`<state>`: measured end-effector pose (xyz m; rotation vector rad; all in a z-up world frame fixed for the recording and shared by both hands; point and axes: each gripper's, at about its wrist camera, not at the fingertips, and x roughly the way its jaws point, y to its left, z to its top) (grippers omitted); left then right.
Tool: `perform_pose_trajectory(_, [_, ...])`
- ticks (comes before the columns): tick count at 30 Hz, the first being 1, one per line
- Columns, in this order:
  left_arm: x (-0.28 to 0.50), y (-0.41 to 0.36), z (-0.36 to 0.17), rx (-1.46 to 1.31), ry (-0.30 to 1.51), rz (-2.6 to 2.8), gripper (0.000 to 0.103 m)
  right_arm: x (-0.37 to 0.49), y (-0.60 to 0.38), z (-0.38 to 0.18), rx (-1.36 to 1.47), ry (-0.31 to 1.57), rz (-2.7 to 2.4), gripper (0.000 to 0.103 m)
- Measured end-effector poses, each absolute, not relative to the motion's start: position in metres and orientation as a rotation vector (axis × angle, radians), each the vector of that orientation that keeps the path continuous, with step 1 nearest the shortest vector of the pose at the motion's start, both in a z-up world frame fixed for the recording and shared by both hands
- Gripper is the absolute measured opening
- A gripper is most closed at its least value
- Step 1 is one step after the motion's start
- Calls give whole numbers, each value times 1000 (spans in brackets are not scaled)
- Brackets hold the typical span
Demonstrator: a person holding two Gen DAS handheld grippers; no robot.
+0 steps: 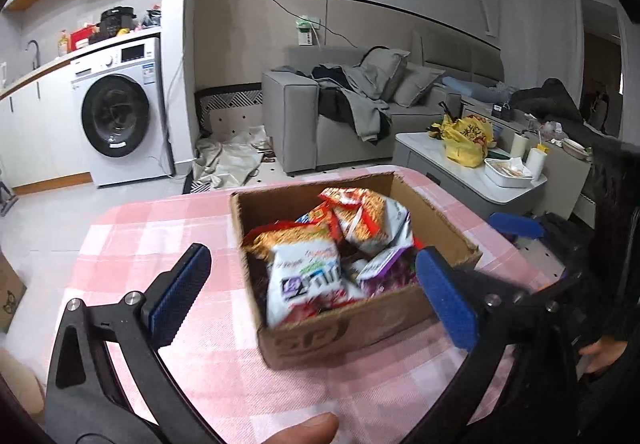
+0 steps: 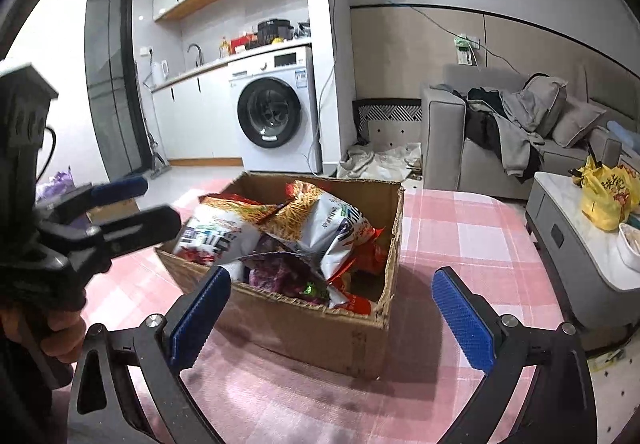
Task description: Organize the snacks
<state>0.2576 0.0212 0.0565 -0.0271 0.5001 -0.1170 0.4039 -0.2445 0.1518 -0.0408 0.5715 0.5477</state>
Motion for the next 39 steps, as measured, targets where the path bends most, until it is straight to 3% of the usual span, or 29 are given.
perform_pose_trajectory(19, [161, 49, 21, -43, 446, -16, 102, 323, -265, 159, 26, 464, 594, 102])
perform_pose_trajectory(39, [165, 51, 0, -88, 403, 5, 102, 316, -262, 132, -28, 441, 570, 102])
